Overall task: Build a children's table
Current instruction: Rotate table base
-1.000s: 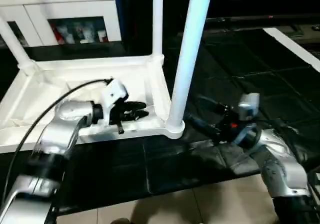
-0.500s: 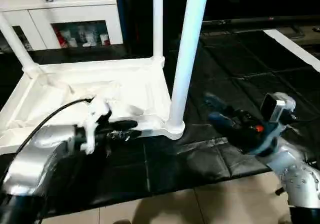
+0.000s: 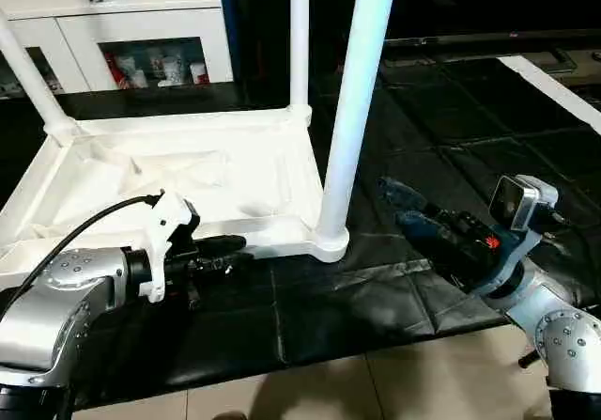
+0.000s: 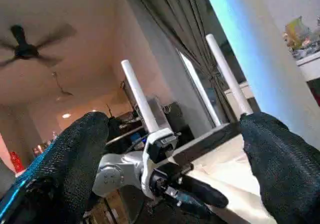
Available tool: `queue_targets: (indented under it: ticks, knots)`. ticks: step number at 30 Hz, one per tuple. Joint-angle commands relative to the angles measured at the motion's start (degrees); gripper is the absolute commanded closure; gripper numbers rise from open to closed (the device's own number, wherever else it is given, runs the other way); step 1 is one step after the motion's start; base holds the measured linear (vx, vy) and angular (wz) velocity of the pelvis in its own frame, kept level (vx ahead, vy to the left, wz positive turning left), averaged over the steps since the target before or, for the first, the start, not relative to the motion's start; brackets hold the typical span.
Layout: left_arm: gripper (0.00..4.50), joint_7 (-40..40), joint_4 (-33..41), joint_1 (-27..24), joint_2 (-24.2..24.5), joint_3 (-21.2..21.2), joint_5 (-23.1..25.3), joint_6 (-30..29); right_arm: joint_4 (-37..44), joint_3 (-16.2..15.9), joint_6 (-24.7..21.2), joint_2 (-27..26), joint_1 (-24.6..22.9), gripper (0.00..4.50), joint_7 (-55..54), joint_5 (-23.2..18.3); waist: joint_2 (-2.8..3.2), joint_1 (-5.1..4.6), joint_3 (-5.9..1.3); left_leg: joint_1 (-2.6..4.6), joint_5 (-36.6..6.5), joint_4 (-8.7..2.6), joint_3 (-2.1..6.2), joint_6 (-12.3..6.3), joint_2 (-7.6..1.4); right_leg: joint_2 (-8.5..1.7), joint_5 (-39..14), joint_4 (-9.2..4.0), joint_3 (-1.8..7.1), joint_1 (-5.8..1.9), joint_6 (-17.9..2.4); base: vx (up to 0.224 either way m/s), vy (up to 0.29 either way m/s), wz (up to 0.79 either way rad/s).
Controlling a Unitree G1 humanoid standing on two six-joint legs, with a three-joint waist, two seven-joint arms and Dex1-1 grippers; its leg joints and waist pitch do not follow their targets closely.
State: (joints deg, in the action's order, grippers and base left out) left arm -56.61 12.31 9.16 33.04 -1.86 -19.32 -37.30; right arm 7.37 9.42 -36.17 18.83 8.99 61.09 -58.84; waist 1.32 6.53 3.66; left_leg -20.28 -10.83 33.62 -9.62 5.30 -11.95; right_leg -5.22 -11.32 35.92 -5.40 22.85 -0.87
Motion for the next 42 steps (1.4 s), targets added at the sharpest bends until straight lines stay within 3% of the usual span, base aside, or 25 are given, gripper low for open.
queue_targets:
  ticks: [1, 4, 5, 6, 11, 14, 17, 18, 19, 22, 25, 26, 27, 29, 31, 32, 34, 36, 38, 39, 40, 42]
  knots:
    - [2.97, 0.57, 1.57, -0.27, 0.41, 0.04, 0.14, -0.45, 1.03, -0.29, -0.35, 0.68, -0.2, 0.0, -0.13, 0.45, 0.37, 0.1, -4.0, -0.3, -9.93, -3.73, 0.14, -1.61, -0.72, -2.6, -15.17, -5.32, 2.79, -2.88, -8.73, 0.0, 0.0, 0.0]
    - [2.97, 0.77, 1.49, -0.89, 1.6, 0.69, 1.22, -0.25, 0.64, -3.23, 2.18, 1.18, -0.05, 0.0, -1.11, 6.39, 0.36, 0.03, -3.9, -0.35, -10.22, -3.8, 0.17, -1.3, -0.68, -2.6, -15.99, -5.39, 2.78, -2.91, -8.34, 0.0, 0.0, 0.0]
    - [2.97, 1.22, 1.24, -1.27, 2.46, 1.11, 1.96, -0.22, -0.38, -5.82, 5.33, 1.14, 0.51, 0.0, -2.66, 11.93, 0.3, -0.02, -3.91, -0.37, -10.15, -3.77, 0.17, -1.2, -0.65, -2.58, -16.22, -5.39, 2.75, -2.91, -8.15, 0.0, 0.0, 0.0]
    - [2.97, 1.37, 0.96, -1.58, 2.98, 1.36, 2.44, -0.08, -0.87, -7.29, 6.5, 0.69, 1.02, 0.0, -3.0, 13.9, 0.35, -0.21, -3.89, -0.43, -10.5, -3.82, 0.19, -0.65, -0.59, -2.65, -17.56, -5.48, 2.74, -2.87, -7.4, 0.0, 0.0, 0.0]
    - [2.97, 0.87, 0.8, -3.26, 5.16, 2.89, 4.13, 0.24, -1.88, -11.82, 9.86, -1.64, 3.4, 0.0, -4.28, 18.82, 0.52, -0.54, -3.86, -0.27, -11.35, -3.99, 0.31, -0.99, -0.73, -2.49, -17.19, -5.28, 2.81, -2.69, -7.6, 0.0, 0.0, 0.0]
    - [2.97, 1.18, 1.85, -4.39, 6.39, 3.24, 4.03, -1.36, -4.38, -15.17, 16.07, -3.61, 5.83, 0.0, -8.36, 26.42, 0.83, -0.58, -3.88, 0.02, -12.03, -3.99, 0.27, -0.02, -0.88, -2.6, -16.39, -5.09, 2.89, -2.36, -8.56, 0.0, 0.0, 0.0]
    - [2.97, 1.28, 1.94, -5.8, 8.14, 3.85, 5.04, -2.13, -4.72, -16.46, 16.56, -5.43, 6.63, 0.0, -8.69, 27.01, 0.87, -0.74, -3.87, 0.1, -12.47, -4.03, 0.31, -0.3, -0.77, -2.36, -14.19, -4.88, 2.99, -2.5, -9.14, 0.0, 0.0, 0.0]
    - [2.97, 1.5, 1.65, -6.66, 9.0, 3.94, 5.67, -1.87, -4.76, -17.01, 17.1, -6.14, 6.67, 0.0, -9.06, 27.84, 0.58, -0.63, -3.92, 0.09, -12.15, -3.99, 0.29, -0.79, -0.79, -2.41, -12.84, -4.74, 3.03, -2.6, -9.49, 0.0, 0.0, 0.0]
    - [2.97, 1.65, 1.54, -6.98, 9.3, 3.96, 5.95, -1.54, -5.06, -17.28, 17.83, -6.4, 6.71, 0.0, -9.3, 28.64, 0.77, -0.62, -3.91, 0.02, -12.2, -4.02, 0.33, -0.76, -0.83, -2.46, -12.79, -4.64, 3.05, -2.56, -9.55, 0.0, 0.0, 0.0]
    - [2.97, 4.18, 0.48, -7.14, 8.62, 2.53, 6.72, -0.72, -7.89, -16.62, 19.91, -7.86, 7.81, 0.0, -13.07, 31.12, 0.88, -0.72, -3.86, 0.1, -12.73, -4.09, 0.31, -0.41, -0.79, -2.39, -12.62, -4.66, 3.03, -2.56, -9.98, 0.0, 0.0, 0.0]
    - [2.97, 5.07, -0.14, -7.23, 7.92, 1.62, 6.82, 1.17, -10.54, -16.9, 22.81, -8.1, 8.61, 0.0, -15.78, 34.59, 0.9, -0.76, -3.7, 0.2, -14.6, -4.22, 0.32, 0.46, -0.72, -2.57, -15.75, -5.03, 3.01, -2.56, -9.3, 0.0, 0.0, 0.0]
    - [2.97, 4.97, 0.99, -7.88, 6.99, 0.44, 5.36, 2.05, -15.22, -15.6, 26.03, -9.34, 10.22, 0.0, -22.86, 38.6, 0.83, -0.7, -3.69, 0.25, -14.73, -4.22, 0.34, 0.63, -0.76, -2.69, -16.54, -5.09, 3.11, -2.46, -9.07, 0.0, 0.0, 0.0]
    - [2.97, 4.96, 1.48, -8.14, 6.66, -0.01, 4.77, 2.04, -16.92, -15.03, 27.05, -9.68, 10.86, 0.0, -25.31, 39.83, 0.84, -0.85, -3.58, 0.1, -14.57, -4.28, 0.35, 0.95, -0.72, -2.74, -17.08, -5.09, 3.09, -2.42, -9.1, 0.0, 0.0, 0.0]
    - [2.97, 5.04, 2.58, -8.83, 6.0, -1.04, 3.43, 1.83, -20.97, -13.3, 29.22, -10.43, 12.45, 0.0, -31.24, 42.28, 0.9, -0.9, -3.63, 0.48, -15.73, -4.28, 0.31, 1.7, -0.71, -2.8, -18.97, -5.23, 3.15, -2.18, -8.93, 0.0, 0.0, 0.0]
    - [2.97, 5.66, 3.4, -10.61, 4.92, -2.89, 2.13, 2.63, -25.19, -8.79, 30.59, -11.74, 14.34, 0.0, -38.38, 41.96, 0.87, -0.86, -3.55, 0.79, -16.75, -4.28, 0.18, 1.59, -0.67, -2.55, -19.28, -5.39, 3.19, -1.96, -8.83, 0.0, 0.0, 0.0]
    - [2.97, 5.66, 3.4, -10.61, 4.92, -2.89, 2.13, 2.63, -25.19, -8.79, 30.59, -11.74, 14.34, 0.0, -38.38, 41.96, 0.86, -0.88, -3.59, 0.72, -16.94, -4.29, 0.2, 1.46, -0.68, -2.52, -18.95, -5.35, 3.22, -2.03, -8.8, 0.0, 0.0, 0.0]
    - [2.97, 6.3, 3.43, -12.04, 3.2, -4.63, 0.89, 4.2, -26.83, -5.7, 30.9, -12.66, 15.34, 0.0, -39.85, 39.52, 0.69, -0.63, -3.7, 0.73, -16.68, -4.28, 0.19, 1.17, -0.69, -2.32, -17.52, -5.15, 3.24, -2.07, -8.46, 0.0, 0.0, 0.0]
    - [2.97, 7.11, 2.95, -13.38, 1.85, -5.69, 0.41, 6.24, -28.28, -4.58, 31.73, -12.69, 16.09, 0.0, -40.64, 39.17, 0.47, -0.78, -3.82, -0.04, -14.98, -4.27, 0.28, 0.74, -0.58, -2.33, -14.82, -4.79, 3.14, -2.67, -8.59, 0.0, 0.0, 0.0]
    - [2.97, 8.24, 2.36, -15.18, 1.2, -6.08, 1.19, 8.68, -30.4, -4.18, 33.07, -12.13, 16.87, 0.0, -41.66, 40.04, 0.44, -0.85, -3.96, 0.01, -13.82, -4.13, 0.19, 0.26, -0.57, -2.36, -13.88, -4.78, 3.18, -2.59, -8.46, 0.0, 0.0, 0.0]
    - [2.97, 8.78, 2.68, -16.66, 0.52, -7.0, 0.91, 9.29, -31.95, -3.57, 33.75, -11.97, 17.54, 0.0, -42.25, 39.98, 0.01, -1.14, -3.92, -0.1, -13.6, -4.12, 0.13, 0.01, -0.59, -2.35, -13.67, -4.77, 3.16, -2.63, -8.73, 0.0, 0.0, 0.0]
    - [2.97, 8.95, 3.08, -17.61, 0.2, -7.62, 0.59, 9.23, -32.51, -3.21, 33.75, -11.91, 17.83, 0.0, -42.24, 39.62, 0.01, -1.14, -3.92, -0.1, -13.6, -4.12, 0.13, 0.01, -0.59, -2.35, -13.67, -4.77, 3.16, -2.63, -8.73, 0.0, 0.0, 0.0]
    - [2.97, 7.72, 5.78, -22.1, 0.78, -9.52, -0.66, 7.68, -31.47, -3.43, 31.42, -11.78, 17.6, 0.0, -39.16, 37.94, -0.12, -1.84, -3.95, -0.65, -12.3, -4.06, 0.24, -0.86, -0.66, -2.39, -13.71, -4.56, 3.15, -3.01, -8.63, 0.0, 0.0, 0.0]
